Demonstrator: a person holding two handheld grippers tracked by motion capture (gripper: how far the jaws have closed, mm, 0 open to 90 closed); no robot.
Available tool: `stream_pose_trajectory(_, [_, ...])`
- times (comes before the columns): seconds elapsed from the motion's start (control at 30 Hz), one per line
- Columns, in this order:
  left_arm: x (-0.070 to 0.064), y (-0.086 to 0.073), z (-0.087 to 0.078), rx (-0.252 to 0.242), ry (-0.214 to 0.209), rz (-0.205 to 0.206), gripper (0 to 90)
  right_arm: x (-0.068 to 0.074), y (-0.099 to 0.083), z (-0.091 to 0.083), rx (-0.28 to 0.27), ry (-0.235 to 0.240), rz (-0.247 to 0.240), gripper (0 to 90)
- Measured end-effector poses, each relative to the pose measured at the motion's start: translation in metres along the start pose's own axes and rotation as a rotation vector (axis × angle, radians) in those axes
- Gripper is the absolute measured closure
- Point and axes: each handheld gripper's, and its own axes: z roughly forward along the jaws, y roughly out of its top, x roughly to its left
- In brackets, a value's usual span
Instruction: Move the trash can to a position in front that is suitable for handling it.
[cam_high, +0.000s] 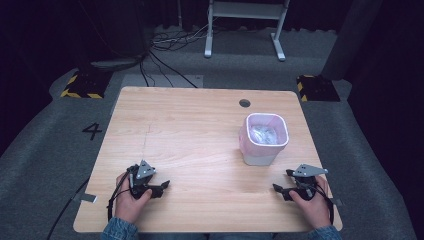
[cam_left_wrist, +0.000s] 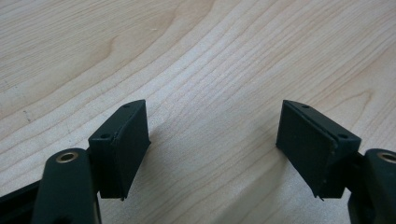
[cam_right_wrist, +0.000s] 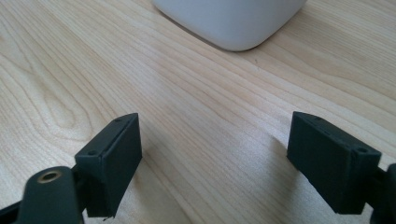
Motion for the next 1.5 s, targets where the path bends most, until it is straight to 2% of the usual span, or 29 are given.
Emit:
stream_pose_trajectory(0.5, [0.000,0.000,0.000,0.000,-0.002,0.001,24.8,0.000,0.000,0.000,0.000,0.001,-0.001,17.8])
stream_pose_trajectory(0.6, [0.000,0.000,0.000,0.000,-0.002,0.001,24.8,0.000,0.000,0.001,0.000,-0.008,0.000,16.1])
stream_pose_trajectory(0.63, [0.000,0.000,0.000,0.000,-0.002,0.002,24.7,0.001,0.001,0.001,0.006,-0.026,0.006,12.5])
stream_pose_trajectory(0.83, [0.000,0.000,0.000,-0.001,-0.001,0.003,24.7,0.000,0.001,0.002,0.009,-0.024,0.012,12.6])
stream_pose_trajectory(0.97, [0.000,0.000,0.000,-0.003,0.001,0.003,24.7,-0.001,0.000,0.001,0.001,-0.023,0.019,16.5])
stream_pose_trajectory(1.0, [0.000,0.000,0.000,-0.003,0.000,0.003,24.7,0.000,0.000,0.000,-0.005,-0.020,0.019,21.4])
stream_pose_trajectory(1.03, [0.000,0.000,0.000,-0.003,0.000,0.002,24.7,0.000,0.000,0.000,-0.005,-0.020,0.019,21.4])
stream_pose_trajectory(1.1, [0.000,0.000,0.000,-0.002,0.001,0.002,24.7,0.000,0.000,-0.001,-0.013,-0.018,0.019,27.4])
stream_pose_trajectory(1.27, [0.000,0.000,0.000,-0.001,0.000,0.001,24.7,0.002,0.003,-0.004,-0.023,-0.002,0.025,27.4])
stream_pose_trajectory(1.4, [0.000,0.000,0.000,-0.002,0.001,0.002,24.7,0.003,0.011,-0.013,-0.065,0.011,0.069,28.6])
stream_pose_trajectory(1.5, [0.000,0.000,0.000,-0.003,0.000,0.002,24.7,0.004,0.016,-0.017,-0.076,0.017,0.063,28.1])
